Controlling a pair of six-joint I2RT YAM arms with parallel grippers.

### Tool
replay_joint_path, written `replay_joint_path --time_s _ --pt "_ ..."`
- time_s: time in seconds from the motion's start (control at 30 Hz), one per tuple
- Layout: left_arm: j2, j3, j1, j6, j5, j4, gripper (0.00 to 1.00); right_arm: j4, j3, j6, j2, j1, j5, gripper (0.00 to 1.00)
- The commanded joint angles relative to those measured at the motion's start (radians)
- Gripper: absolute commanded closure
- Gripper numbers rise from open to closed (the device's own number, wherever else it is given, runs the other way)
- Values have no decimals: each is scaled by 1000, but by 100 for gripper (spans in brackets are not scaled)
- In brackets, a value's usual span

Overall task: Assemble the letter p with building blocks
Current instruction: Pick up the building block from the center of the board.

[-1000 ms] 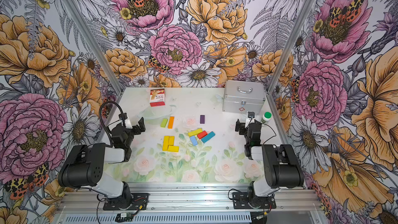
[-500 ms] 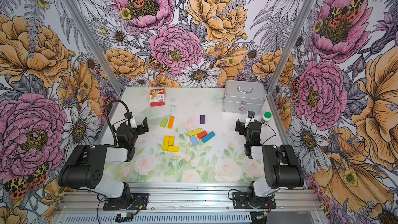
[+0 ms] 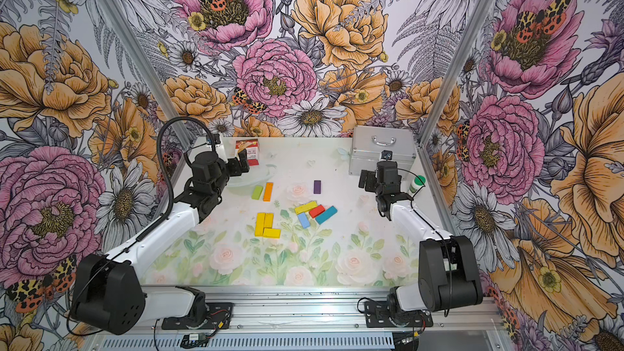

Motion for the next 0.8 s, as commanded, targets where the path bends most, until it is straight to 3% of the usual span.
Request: replay_joint_path --time_s 0.0,0.1,0.23,0.33,0.5,0.77 --pt "126 139 -19 -161 149 -332 2 -151 55 70 26 10 -53 1" --pt "214 221 -49 -269 241 -365 8 -249 109 74 44 17 -81 1" --pt "295 270 -95 -324 211 -410 10 -331 145 81 41 22 -116 1" --pt "392 338 -99 -306 272 -497 16 -353 152 99 33 26 -182 2" --pt "456 360 -119 -285 237 -544 18 -355 148 107 43 43 -294 10" --pt "500 336 -120 -235 198 -563 17 -353 172 133 76 94 -322 15"
